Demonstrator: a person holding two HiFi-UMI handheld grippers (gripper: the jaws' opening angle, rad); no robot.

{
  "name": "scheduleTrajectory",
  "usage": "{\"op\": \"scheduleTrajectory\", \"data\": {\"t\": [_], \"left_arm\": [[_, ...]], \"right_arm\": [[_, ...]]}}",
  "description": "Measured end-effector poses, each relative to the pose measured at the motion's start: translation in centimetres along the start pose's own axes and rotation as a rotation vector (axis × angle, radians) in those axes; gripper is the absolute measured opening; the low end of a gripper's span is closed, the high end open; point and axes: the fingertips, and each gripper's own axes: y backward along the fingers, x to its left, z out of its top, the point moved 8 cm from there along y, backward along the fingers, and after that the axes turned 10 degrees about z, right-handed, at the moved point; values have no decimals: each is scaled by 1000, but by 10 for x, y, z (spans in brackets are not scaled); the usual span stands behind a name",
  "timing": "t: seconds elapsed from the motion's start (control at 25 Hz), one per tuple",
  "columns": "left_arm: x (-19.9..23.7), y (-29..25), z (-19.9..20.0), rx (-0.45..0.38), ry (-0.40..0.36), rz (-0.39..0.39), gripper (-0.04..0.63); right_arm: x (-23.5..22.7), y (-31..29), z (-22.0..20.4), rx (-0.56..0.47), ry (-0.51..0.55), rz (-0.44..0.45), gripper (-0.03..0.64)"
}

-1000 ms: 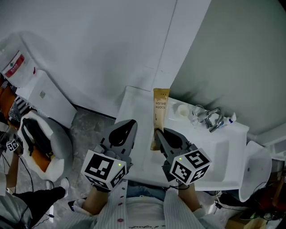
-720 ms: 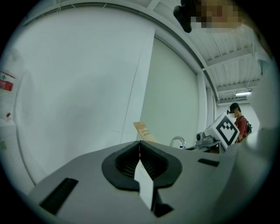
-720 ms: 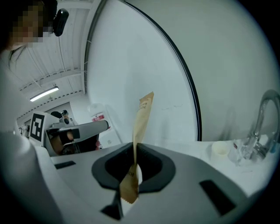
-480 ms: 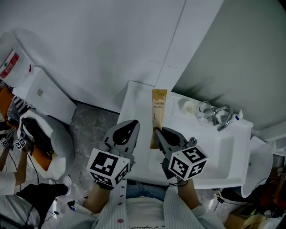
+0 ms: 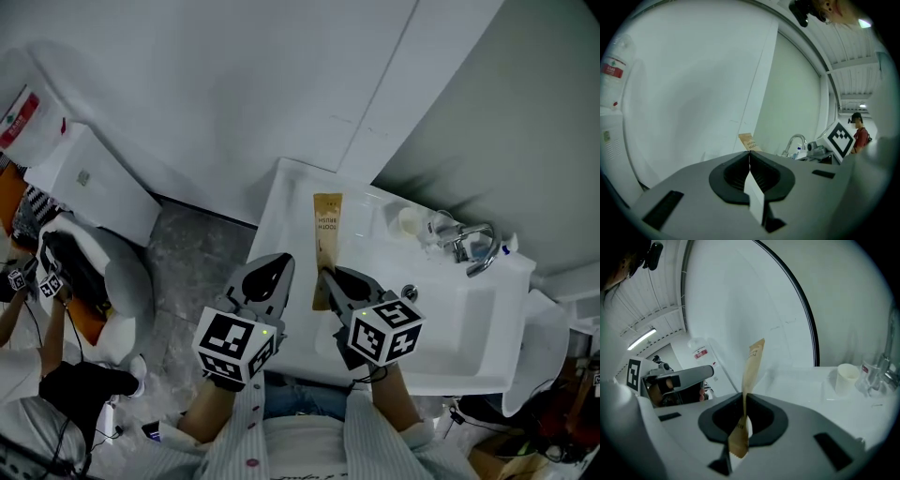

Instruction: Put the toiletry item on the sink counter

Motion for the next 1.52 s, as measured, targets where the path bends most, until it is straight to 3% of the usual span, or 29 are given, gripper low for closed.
{"op": "scheduleTrajectory", "data": {"t": [0.8,1.52], "left_arm": [[4,-4,-71,160,31,38,17],[4,-1,-101,226,41,25,17]], "right_arm": [[-28,-45,-81,183,-142,-5,35],[-36,-61,-125,301,-181,-52,39]]}}
